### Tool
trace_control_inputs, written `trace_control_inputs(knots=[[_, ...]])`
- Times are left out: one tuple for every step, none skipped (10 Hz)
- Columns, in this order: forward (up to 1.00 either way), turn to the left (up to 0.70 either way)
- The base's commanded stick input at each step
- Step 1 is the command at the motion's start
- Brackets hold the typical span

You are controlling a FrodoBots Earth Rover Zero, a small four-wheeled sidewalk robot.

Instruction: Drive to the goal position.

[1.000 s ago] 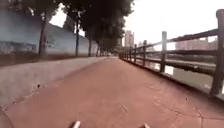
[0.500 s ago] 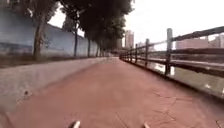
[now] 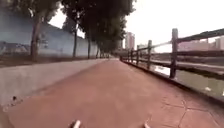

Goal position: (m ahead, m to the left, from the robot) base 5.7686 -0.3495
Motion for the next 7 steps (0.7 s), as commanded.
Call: trace_control_inputs(knots=[[0.70, 0.00], [0.70, 0.00], [0.70, 0.00], [0.70, 0.00], [0.70, 0.00], [0.70, 0.00], [0.70, 0.00]])
